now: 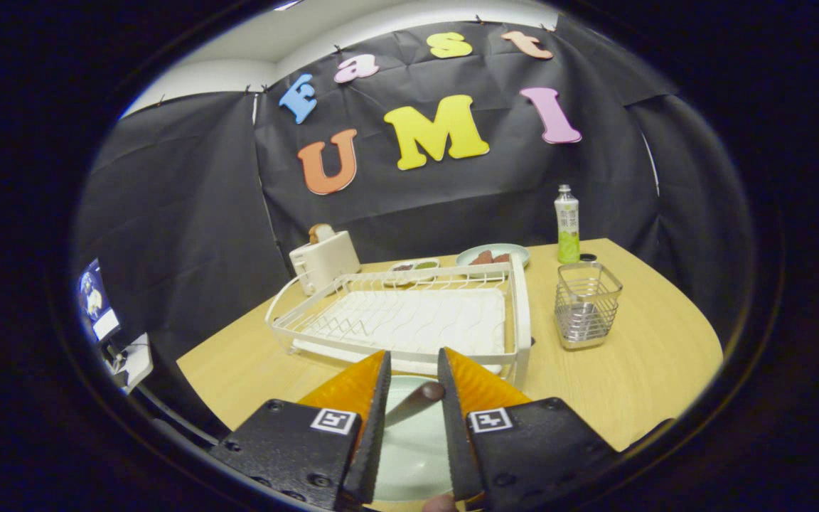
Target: Take the plate from the dish rack, then take the spoon from the basket and place it into the plate.
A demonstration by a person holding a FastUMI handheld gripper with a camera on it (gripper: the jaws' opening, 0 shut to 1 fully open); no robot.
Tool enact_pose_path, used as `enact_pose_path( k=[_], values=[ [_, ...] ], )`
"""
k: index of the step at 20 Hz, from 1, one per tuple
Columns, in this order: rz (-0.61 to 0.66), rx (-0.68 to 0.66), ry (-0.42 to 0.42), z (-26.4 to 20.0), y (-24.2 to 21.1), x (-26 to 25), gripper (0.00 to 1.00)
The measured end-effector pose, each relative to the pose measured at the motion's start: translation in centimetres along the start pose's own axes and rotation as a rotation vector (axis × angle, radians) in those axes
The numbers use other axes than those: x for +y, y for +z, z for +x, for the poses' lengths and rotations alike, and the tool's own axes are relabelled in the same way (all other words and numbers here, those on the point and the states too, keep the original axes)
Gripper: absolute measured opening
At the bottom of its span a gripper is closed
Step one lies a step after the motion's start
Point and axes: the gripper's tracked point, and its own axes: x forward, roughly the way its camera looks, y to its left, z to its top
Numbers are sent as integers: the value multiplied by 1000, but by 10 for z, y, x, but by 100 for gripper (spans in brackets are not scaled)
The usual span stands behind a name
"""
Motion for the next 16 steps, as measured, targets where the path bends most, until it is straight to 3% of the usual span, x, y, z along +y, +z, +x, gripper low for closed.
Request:
enact_pose_path(
  k=[1,8,13,16],
  values=[
    [3,-10,-11,-2,4,-3,56],
    [-72,-148,-160,-37,50,-30,97],
    [-171,-304,-301,-99,90,-28,100],
    [-211,-369,-331,-133,92,-6,100]
  ],
)
